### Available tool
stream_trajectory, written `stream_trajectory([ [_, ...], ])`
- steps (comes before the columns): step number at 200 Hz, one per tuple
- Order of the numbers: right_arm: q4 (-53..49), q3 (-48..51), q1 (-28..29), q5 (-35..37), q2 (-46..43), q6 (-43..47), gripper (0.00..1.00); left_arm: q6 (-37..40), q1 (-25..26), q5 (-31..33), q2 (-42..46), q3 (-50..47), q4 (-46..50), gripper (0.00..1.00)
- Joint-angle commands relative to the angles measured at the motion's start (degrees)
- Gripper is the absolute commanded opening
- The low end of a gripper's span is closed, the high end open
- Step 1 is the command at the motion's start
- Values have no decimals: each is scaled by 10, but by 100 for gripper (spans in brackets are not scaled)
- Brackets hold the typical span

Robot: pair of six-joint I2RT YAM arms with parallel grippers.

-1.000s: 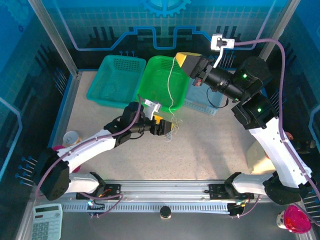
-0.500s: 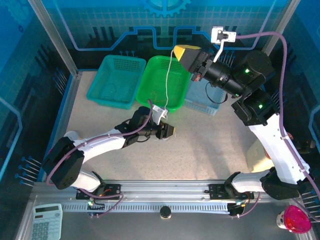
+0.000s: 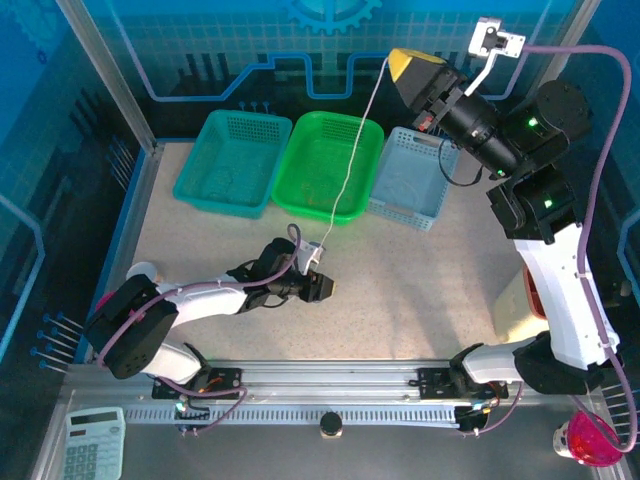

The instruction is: Untangle the cables

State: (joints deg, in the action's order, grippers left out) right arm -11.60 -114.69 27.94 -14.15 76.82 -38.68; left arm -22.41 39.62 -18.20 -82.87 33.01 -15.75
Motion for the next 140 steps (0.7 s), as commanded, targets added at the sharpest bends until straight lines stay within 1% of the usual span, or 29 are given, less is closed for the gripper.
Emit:
stream_trajectory([
  [1,19,-13,-24,-1,4,-22,0,-4,3,7,14,-10,-11,39],
  [14,21,-17,-40,-3,5,-32,0,-4,3,7,14,-11,-11,41],
  [35,23,-24,-64,-12,9,-49,0,-5,3,9,14,-13,-9,53],
  [49,27,-23,-72,-18,9,-56,0,-6,3,9,14,-13,-9,57],
  [60,27,-21,-74,-20,7,-59,0,-8,4,9,13,-14,-11,56],
  [84,32,-2,-75,-22,4,-62,0,-8,3,4,9,-14,-16,46],
  [104,36,7,-78,-23,1,-64,0,-10,3,3,5,-14,-18,45],
  [110,35,7,-80,-23,1,-64,0,-12,2,3,5,-14,-17,46],
  [129,36,7,-86,-26,0,-68,0,-15,2,3,8,-16,-16,62],
  [140,36,9,-88,-29,-1,-69,0,-15,2,3,9,-18,-16,65],
])
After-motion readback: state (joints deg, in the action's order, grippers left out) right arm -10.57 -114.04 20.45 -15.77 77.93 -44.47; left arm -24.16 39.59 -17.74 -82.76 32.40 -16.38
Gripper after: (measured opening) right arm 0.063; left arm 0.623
